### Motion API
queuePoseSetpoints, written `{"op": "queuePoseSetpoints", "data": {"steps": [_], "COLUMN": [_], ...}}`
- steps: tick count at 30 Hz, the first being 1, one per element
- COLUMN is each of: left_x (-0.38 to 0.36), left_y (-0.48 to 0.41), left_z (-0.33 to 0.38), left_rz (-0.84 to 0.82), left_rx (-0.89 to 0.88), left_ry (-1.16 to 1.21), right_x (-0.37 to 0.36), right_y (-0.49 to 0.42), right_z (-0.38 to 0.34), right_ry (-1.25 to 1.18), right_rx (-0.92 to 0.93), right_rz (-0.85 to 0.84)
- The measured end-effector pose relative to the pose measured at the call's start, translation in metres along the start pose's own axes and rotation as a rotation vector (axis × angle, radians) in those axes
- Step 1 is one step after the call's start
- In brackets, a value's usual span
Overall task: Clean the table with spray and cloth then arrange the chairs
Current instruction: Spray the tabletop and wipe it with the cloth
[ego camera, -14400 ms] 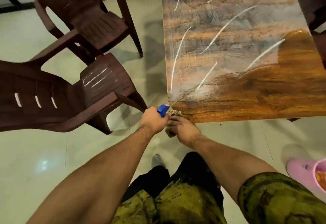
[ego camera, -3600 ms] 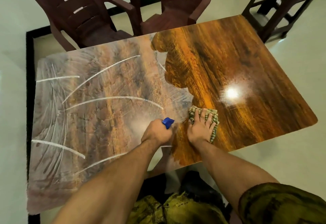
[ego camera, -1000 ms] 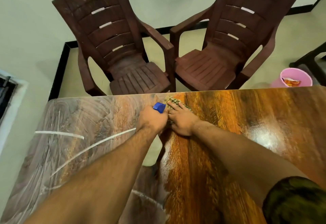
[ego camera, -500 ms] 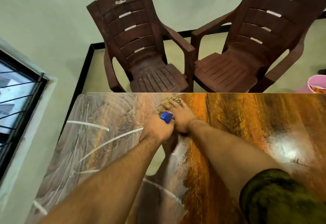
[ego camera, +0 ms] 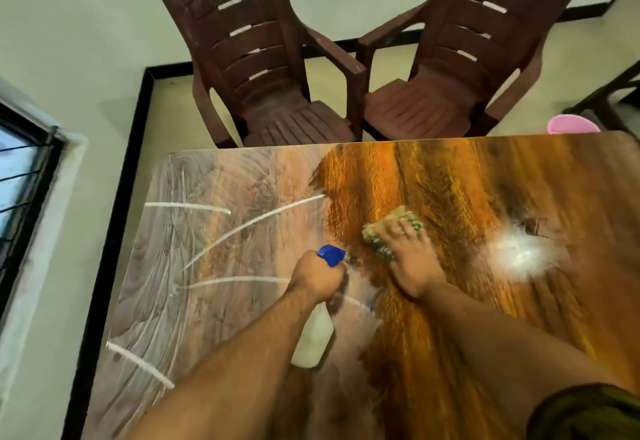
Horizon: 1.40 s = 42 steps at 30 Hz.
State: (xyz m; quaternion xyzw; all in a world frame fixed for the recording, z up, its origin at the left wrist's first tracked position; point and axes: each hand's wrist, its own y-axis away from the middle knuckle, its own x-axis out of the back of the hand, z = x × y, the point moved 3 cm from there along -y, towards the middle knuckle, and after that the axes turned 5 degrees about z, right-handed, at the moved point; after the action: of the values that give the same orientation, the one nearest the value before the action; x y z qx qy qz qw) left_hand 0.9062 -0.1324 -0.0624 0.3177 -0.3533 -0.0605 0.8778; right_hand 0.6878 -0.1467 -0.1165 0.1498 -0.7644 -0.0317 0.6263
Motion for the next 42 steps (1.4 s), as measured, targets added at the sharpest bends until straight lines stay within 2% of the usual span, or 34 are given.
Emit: {"op": "queuePoseSetpoints", "data": {"steps": [2,3,4,5,8,9,10,11,12,14,15,16,19,20,21,22,23,25,26,28,31,35,37,38,39,42], "left_x": [-0.004,-0.004,-0.003,-0.002,-0.001,-0.001,-0.002,-0.003,-0.005,-0.010,-0.015,-0.017,-0.032,-0.036,-0.040,-0.044,-0.049,-0.058,-0.062,-0.070,-0.080,-0.082,-0.083,-0.083,-0.082,-0.079], "left_y": [0.007,0.011,0.014,0.017,0.028,0.032,0.039,0.042,0.049,0.061,0.067,0.072,0.087,0.094,0.098,0.104,0.108,0.120,0.126,0.137,0.147,0.159,0.163,0.163,0.164,0.167], "left_z": [-0.014,-0.020,-0.024,-0.029,-0.041,-0.044,-0.049,-0.053,-0.058,-0.073,-0.081,-0.089,-0.108,-0.113,-0.118,-0.124,-0.129,-0.138,-0.140,-0.150,-0.163,-0.164,-0.167,-0.170,-0.172,-0.181], "left_rz": [-0.013,-0.013,-0.013,-0.017,-0.057,-0.071,-0.090,-0.095,-0.109,-0.140,-0.158,-0.174,-0.254,-0.276,-0.288,-0.301,-0.311,-0.350,-0.372,-0.427,-0.435,-0.444,-0.450,-0.447,-0.445,-0.440], "left_rx": [0.048,0.041,0.038,0.022,-0.020,-0.030,-0.033,-0.037,-0.034,-0.057,-0.072,-0.079,-0.127,-0.135,-0.143,-0.141,-0.145,-0.196,-0.242,-0.273,-0.278,-0.290,-0.296,-0.294,-0.286,-0.317], "left_ry": [0.058,0.063,0.056,0.052,0.020,0.017,0.022,0.040,0.050,0.035,0.008,-0.018,-0.078,-0.101,-0.104,-0.099,-0.099,-0.156,-0.199,-0.237,-0.226,-0.293,-0.323,-0.345,-0.356,-0.390], "right_x": [0.003,0.002,-0.003,-0.010,-0.030,-0.034,-0.039,-0.042,-0.044,-0.043,-0.046,-0.052,-0.075,-0.083,-0.086,-0.090,-0.092,-0.096,-0.095,-0.097,-0.098,-0.130,-0.136,-0.132,-0.126,-0.115], "right_y": [0.006,0.009,0.013,0.023,0.072,0.087,0.100,0.104,0.111,0.129,0.141,0.151,0.199,0.219,0.233,0.248,0.259,0.283,0.288,0.295,0.303,0.345,0.360,0.363,0.364,0.357], "right_z": [0.006,-0.007,-0.024,-0.048,-0.111,-0.114,-0.110,-0.099,-0.089,-0.077,-0.084,-0.101,-0.155,-0.158,-0.152,-0.142,-0.129,-0.110,-0.103,-0.101,-0.122,-0.184,-0.167,-0.150,-0.134,-0.112], "right_ry": [-0.096,-0.127,-0.137,-0.128,-0.089,-0.062,-0.054,-0.048,-0.048,-0.120,-0.150,-0.135,-0.146,-0.136,-0.118,-0.104,-0.100,-0.126,-0.156,-0.195,-0.175,-0.107,-0.048,-0.014,-0.030,-0.198], "right_rx": [-0.382,-0.463,-0.463,-0.390,0.054,0.155,0.180,0.138,0.007,-0.422,-0.547,-0.530,-0.033,0.097,0.153,0.107,-0.029,-0.411,-0.545,-0.641,-0.507,-0.042,0.113,0.083,-0.034,-0.571], "right_rz": [0.045,0.050,0.040,0.029,-0.037,-0.085,-0.107,-0.107,-0.075,0.015,0.045,0.068,0.018,-0.017,-0.020,0.004,0.040,0.095,0.098,0.076,0.030,-0.031,-0.008,0.020,0.047,0.076]}}
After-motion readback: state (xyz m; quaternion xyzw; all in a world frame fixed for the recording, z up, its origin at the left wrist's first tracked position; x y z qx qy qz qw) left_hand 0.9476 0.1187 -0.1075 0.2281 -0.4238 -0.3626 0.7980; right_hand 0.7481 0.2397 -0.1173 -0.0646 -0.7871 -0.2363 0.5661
